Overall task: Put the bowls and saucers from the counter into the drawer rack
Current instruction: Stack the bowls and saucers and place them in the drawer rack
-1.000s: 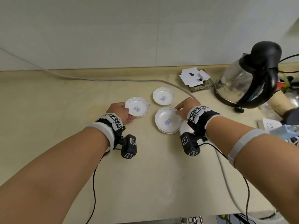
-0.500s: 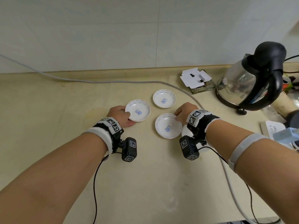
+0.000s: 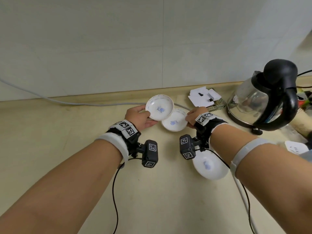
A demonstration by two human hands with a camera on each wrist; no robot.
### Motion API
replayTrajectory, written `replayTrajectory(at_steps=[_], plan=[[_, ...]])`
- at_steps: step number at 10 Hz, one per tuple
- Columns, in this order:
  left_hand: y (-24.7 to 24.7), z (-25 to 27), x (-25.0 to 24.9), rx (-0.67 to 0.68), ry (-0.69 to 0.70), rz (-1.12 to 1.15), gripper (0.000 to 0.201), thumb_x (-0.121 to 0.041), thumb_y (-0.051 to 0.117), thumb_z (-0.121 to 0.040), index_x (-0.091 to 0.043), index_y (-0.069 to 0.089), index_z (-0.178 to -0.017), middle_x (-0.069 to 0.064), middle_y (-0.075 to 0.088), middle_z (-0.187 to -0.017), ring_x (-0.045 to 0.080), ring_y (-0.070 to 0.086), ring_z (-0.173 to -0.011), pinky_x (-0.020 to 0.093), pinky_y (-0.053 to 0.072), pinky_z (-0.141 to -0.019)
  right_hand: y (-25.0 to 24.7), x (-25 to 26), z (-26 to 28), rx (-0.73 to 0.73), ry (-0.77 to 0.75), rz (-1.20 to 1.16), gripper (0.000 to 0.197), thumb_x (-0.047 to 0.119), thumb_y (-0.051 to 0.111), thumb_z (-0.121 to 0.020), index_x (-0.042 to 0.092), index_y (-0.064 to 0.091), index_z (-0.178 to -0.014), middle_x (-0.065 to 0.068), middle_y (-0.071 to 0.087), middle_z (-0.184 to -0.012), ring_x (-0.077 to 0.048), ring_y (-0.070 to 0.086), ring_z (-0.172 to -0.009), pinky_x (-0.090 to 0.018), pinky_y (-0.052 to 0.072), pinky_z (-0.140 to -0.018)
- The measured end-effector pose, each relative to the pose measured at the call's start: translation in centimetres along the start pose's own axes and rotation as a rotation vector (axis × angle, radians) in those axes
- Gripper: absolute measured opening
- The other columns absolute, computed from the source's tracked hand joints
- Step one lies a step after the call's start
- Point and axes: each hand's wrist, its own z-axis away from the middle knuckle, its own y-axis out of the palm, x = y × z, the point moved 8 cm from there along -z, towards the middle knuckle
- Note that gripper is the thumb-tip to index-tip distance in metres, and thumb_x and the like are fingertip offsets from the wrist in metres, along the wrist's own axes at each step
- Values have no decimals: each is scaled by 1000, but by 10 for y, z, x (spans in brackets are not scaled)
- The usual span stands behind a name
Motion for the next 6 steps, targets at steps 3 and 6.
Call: replayTrajectory(at_steps=[3,6], plan=[[40,-32,37,24,-61,-161,42,9,60,-88,-1,59,-128,19,68,-111,33,73,-94,46,59,-89,8,-15,-19,11,-3,-119,24,10,70,-81,13,64,-104,-10,68,-104,-20,69,-83,-28,61,-70],[49,-34,44,-9,-113,-303,43,-9,50,-94,-24,63,-133,2,66,-79,36,75,-88,41,62,-78,16,-11,-11,32,60,-140,32,26,56,-86,1,61,-106,-18,73,-99,-34,75,-83,-41,63,-64]])
